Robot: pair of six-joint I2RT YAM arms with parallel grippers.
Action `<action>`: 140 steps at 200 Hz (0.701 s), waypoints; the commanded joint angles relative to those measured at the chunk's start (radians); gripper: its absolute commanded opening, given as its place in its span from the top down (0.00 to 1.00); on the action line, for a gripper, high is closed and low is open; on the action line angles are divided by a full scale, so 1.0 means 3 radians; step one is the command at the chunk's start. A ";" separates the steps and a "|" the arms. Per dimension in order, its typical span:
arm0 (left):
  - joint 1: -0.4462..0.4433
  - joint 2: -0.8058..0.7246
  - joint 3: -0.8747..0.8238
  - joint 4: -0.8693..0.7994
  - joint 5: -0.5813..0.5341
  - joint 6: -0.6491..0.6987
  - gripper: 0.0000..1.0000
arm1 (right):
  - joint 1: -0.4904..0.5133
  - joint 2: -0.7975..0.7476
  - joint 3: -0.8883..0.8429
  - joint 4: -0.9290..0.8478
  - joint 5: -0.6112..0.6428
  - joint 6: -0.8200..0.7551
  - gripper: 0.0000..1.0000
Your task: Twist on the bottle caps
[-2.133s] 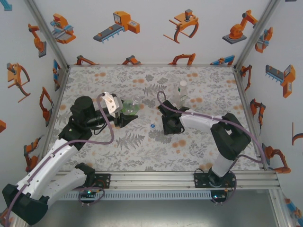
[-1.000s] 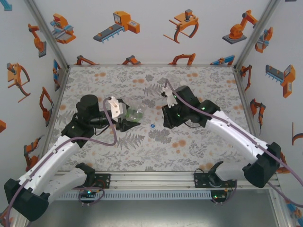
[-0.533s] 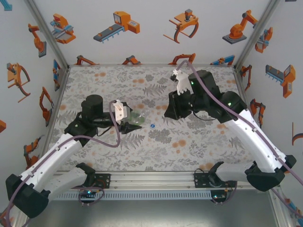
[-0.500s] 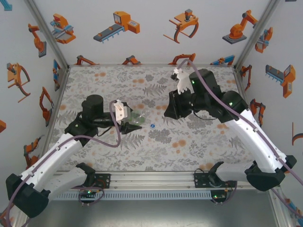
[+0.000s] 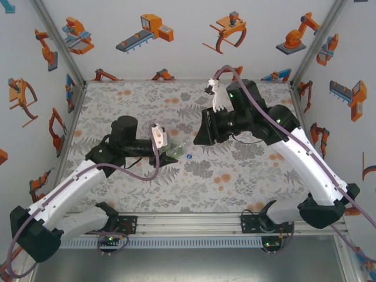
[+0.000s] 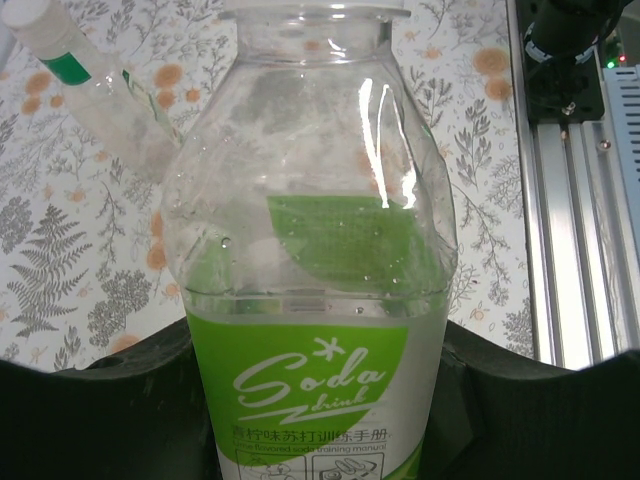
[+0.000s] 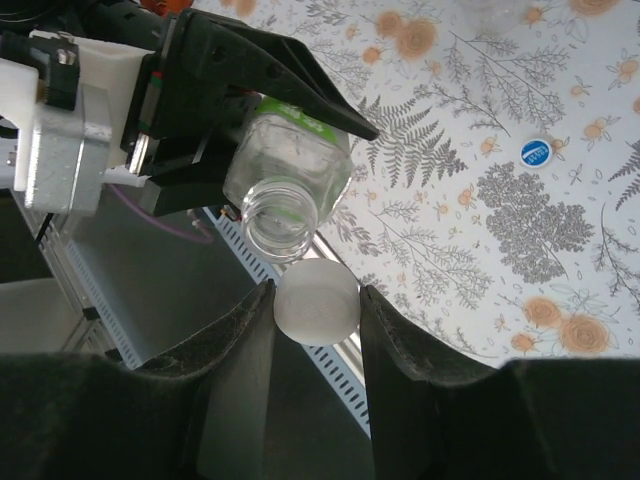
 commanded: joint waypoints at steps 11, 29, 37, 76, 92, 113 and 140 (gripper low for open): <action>-0.0058 0.0036 0.0148 -0.0188 -0.0020 0.0141 1.00 | 0.0067 0.0036 0.0109 0.0127 -0.0118 0.0108 0.76; -0.0077 0.0067 0.0179 -0.0238 -0.0014 0.0154 1.00 | 0.0094 0.0055 0.0095 0.0171 -0.0137 0.0068 0.76; -0.0087 0.0082 0.0197 -0.0258 -0.0010 0.0155 1.00 | 0.0096 0.0060 0.0088 0.0189 -0.0137 0.0049 0.76; -0.0085 0.0081 0.0210 -0.0279 0.0040 0.0154 1.00 | 0.0108 -0.0056 -0.0120 0.0482 -0.0232 -0.0315 0.73; -0.0084 0.0071 0.0213 -0.0277 0.0050 0.0151 1.00 | 0.0111 -0.0100 -0.0123 0.0450 -0.0315 -0.0744 0.75; -0.0084 0.0064 0.0211 -0.0280 0.0090 0.0155 1.00 | 0.0113 -0.0216 -0.0224 0.0383 -0.0707 -0.1493 0.76; -0.0092 0.0051 0.0208 -0.0295 0.0168 0.0176 1.00 | 0.0111 -0.0453 -0.0383 0.0246 -0.1042 -0.2661 0.76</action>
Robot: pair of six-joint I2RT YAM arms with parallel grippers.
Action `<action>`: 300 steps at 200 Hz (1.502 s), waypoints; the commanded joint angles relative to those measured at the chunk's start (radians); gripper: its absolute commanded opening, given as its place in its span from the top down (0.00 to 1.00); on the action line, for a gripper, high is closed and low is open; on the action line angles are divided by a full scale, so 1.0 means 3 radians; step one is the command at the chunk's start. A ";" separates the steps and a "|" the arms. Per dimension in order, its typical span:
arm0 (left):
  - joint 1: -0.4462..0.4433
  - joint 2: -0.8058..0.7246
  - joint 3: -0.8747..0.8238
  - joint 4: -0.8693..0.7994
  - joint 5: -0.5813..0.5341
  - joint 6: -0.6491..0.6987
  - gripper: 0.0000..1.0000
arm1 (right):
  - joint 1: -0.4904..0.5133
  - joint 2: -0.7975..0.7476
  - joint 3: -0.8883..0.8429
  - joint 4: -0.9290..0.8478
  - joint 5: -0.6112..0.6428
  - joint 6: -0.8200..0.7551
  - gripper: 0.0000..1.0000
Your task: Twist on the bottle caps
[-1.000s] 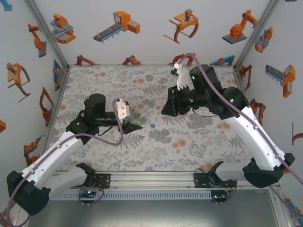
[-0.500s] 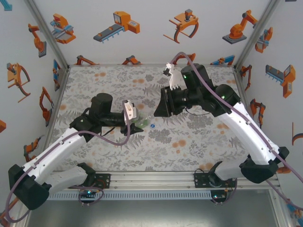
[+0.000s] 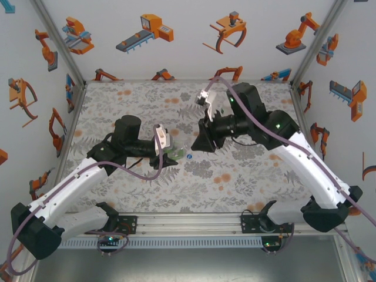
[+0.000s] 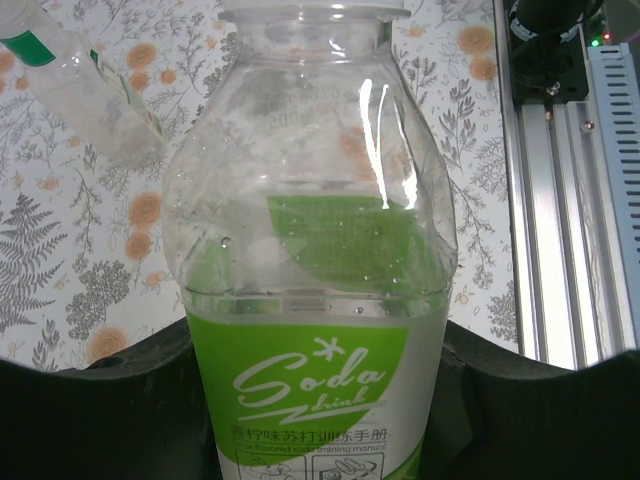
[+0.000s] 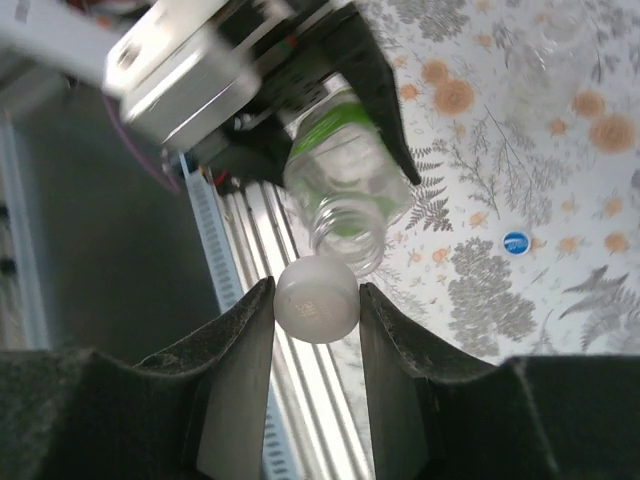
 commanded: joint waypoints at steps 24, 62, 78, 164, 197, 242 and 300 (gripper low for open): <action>-0.0026 -0.0005 0.0137 -0.0136 0.0251 0.0138 1.00 | 0.0027 -0.0325 -0.0079 -0.0308 -0.0348 -0.2010 0.76; -0.0042 0.0108 0.0250 -0.0380 0.0505 0.0246 1.00 | 0.0101 -0.0179 0.0047 -0.0686 -0.0244 -0.2778 0.76; -0.0047 0.0150 0.0289 -0.0460 0.0653 0.0289 1.00 | 0.0155 -0.0164 0.0026 -0.0614 -0.0216 -0.2862 0.77; -0.0057 0.0257 0.0374 -0.0667 0.0948 0.0405 1.00 | 0.0250 -0.0254 -0.0226 -0.0064 -0.0233 -0.2859 0.77; -0.0063 0.0257 0.0376 -0.0667 0.0946 0.0404 1.00 | 0.0317 -0.0237 -0.0225 -0.0028 -0.0285 -0.2854 0.77; -0.0066 0.0247 0.0375 -0.0666 0.0948 0.0412 1.00 | 0.0352 -0.0208 -0.0212 -0.0051 -0.0478 -0.2849 0.77; -0.0069 0.0231 0.0375 -0.0665 0.0956 0.0411 1.00 | 0.0399 -0.0171 -0.0223 -0.0061 -0.0491 -0.2839 0.77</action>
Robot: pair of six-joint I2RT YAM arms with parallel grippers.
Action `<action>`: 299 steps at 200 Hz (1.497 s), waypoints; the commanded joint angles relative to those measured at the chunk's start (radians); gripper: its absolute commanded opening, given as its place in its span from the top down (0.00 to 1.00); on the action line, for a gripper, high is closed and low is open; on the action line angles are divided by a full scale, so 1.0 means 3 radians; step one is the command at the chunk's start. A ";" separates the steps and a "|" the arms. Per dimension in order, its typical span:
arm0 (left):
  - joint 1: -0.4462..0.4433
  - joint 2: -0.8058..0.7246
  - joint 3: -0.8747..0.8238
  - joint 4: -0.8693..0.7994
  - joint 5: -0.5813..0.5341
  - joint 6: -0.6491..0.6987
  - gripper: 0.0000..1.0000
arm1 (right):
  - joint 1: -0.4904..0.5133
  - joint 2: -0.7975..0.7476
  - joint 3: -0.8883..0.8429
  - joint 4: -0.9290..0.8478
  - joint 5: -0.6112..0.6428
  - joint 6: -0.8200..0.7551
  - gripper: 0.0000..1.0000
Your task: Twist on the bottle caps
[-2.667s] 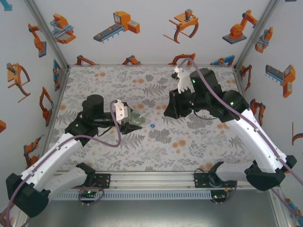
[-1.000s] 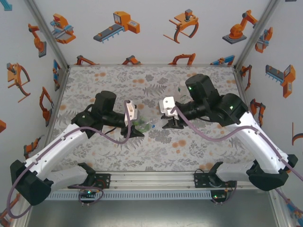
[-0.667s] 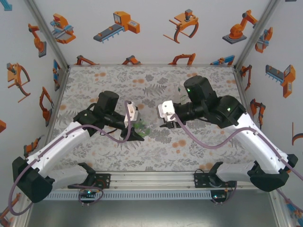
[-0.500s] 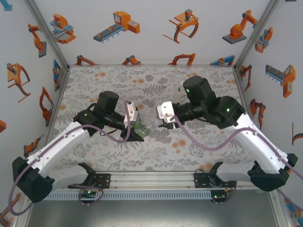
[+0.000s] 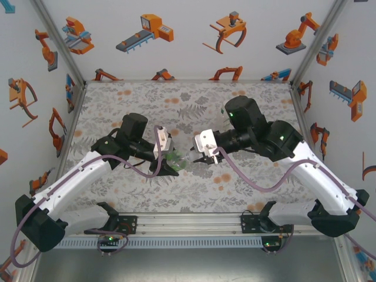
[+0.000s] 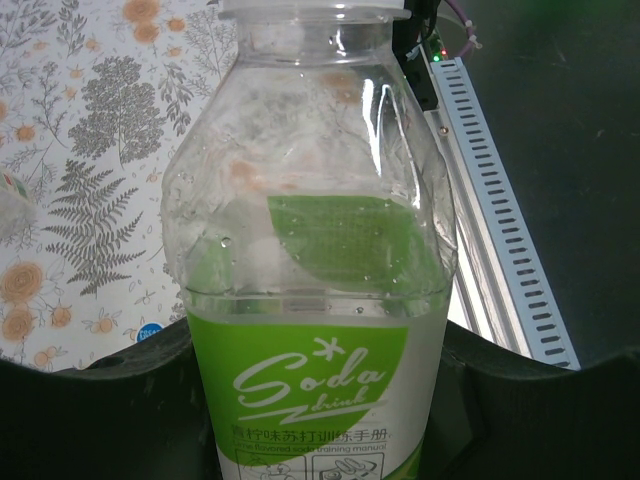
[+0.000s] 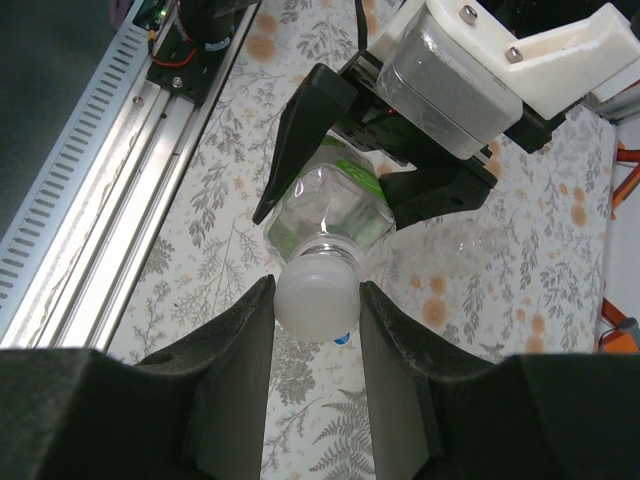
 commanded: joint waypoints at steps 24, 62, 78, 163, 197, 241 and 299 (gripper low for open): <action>-0.0024 -0.0036 0.0103 -0.0069 0.0129 0.0095 1.00 | 0.0052 0.0078 -0.0010 0.0050 -0.0031 -0.0049 0.77; -0.0027 -0.0033 0.0099 -0.0069 0.0137 0.0095 1.00 | 0.0064 0.0109 -0.0030 0.0084 0.0048 -0.0051 0.77; -0.0027 -0.0036 0.0100 -0.0069 0.0149 0.0097 1.00 | 0.0064 0.0100 -0.0048 0.0113 0.0063 -0.0052 0.77; -0.0033 -0.0113 0.0059 -0.0069 0.0383 0.0213 1.00 | 0.0061 0.0025 -0.0102 0.0152 0.0097 -0.0057 0.77; -0.0035 -0.0120 0.0059 -0.0067 0.0400 0.0218 1.00 | 0.0064 0.0015 -0.0117 0.0188 -0.0085 -0.0057 0.77; -0.0036 -0.0094 0.0093 -0.0069 0.0211 0.0156 1.00 | 0.0064 0.0063 -0.0119 0.0208 -0.0035 0.0114 0.78; -0.0036 -0.0283 -0.0050 0.0295 -0.0466 -0.0098 1.00 | 0.0063 0.0065 -0.0382 0.0796 0.0350 0.1273 0.82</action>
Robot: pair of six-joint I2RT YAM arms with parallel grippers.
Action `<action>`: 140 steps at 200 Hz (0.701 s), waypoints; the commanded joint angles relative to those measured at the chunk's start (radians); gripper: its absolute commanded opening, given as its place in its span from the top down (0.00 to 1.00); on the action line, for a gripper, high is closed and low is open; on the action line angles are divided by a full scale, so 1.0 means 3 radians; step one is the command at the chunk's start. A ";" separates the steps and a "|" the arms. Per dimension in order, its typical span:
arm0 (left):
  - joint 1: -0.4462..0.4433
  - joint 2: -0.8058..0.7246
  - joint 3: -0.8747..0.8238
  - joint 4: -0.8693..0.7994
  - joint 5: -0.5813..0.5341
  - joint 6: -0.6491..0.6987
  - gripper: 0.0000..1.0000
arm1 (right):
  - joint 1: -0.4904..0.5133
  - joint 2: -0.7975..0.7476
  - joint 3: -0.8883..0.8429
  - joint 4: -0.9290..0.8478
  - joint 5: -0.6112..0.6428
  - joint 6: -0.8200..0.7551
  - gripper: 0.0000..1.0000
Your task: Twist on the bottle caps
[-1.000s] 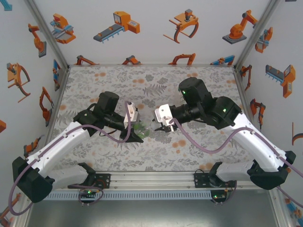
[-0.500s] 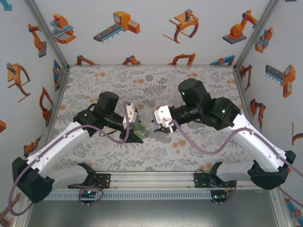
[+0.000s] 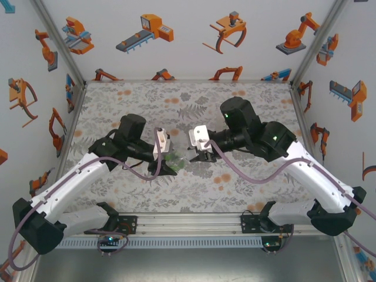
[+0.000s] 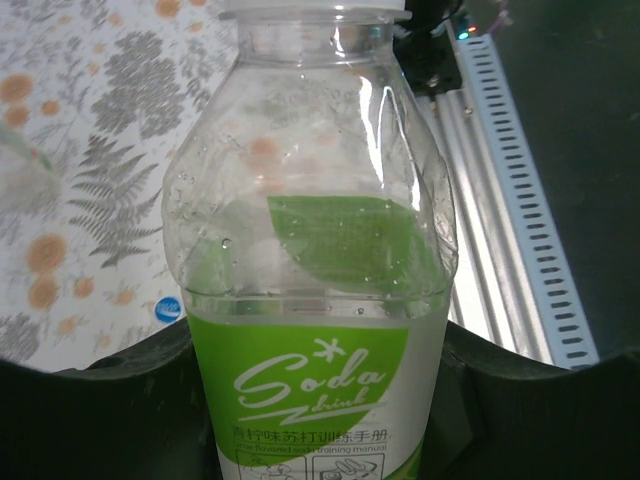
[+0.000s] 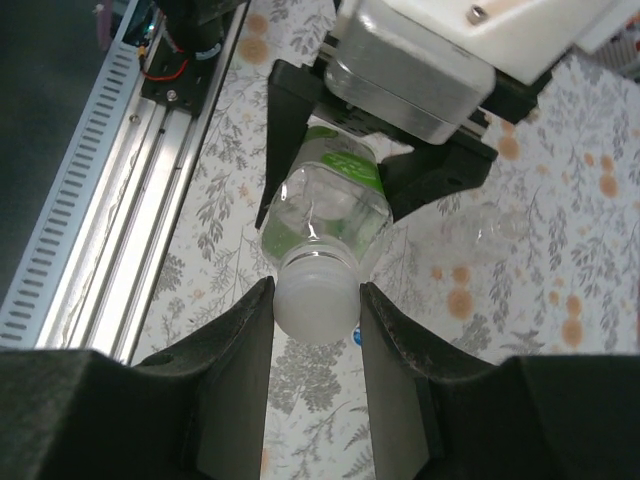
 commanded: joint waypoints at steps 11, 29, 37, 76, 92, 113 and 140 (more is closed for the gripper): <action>-0.0031 -0.0194 -0.0074 0.0433 -0.0221 -0.0147 1.00 | 0.0015 -0.0008 -0.0302 0.0714 0.0220 0.1062 0.83; -0.0031 -0.0259 -0.0113 0.0497 -0.0289 -0.0150 1.00 | 0.0015 -0.0078 -0.0527 0.1243 0.0295 0.1715 0.85; -0.0031 -0.0295 -0.0139 0.0538 -0.0295 -0.0150 1.00 | 0.0015 -0.0114 -0.0634 0.1476 0.0266 0.1967 0.85; -0.0029 -0.0460 -0.0295 0.0791 -0.0414 -0.0199 1.00 | 0.0015 -0.0302 -0.1174 0.2696 0.0564 0.3395 0.89; -0.0027 -0.0495 -0.0317 0.0841 -0.0516 -0.0226 1.00 | 0.0015 -0.0350 -0.1286 0.2862 0.0878 0.3821 0.93; -0.0026 -0.0519 -0.0332 0.0878 -0.0633 -0.0254 1.00 | 0.0015 -0.0366 -0.1233 0.2525 0.1242 0.4129 0.94; -0.0026 -0.0511 -0.0340 0.0905 -0.0766 -0.0292 1.00 | 0.0015 -0.0306 -0.1048 0.1869 0.1656 0.4443 0.93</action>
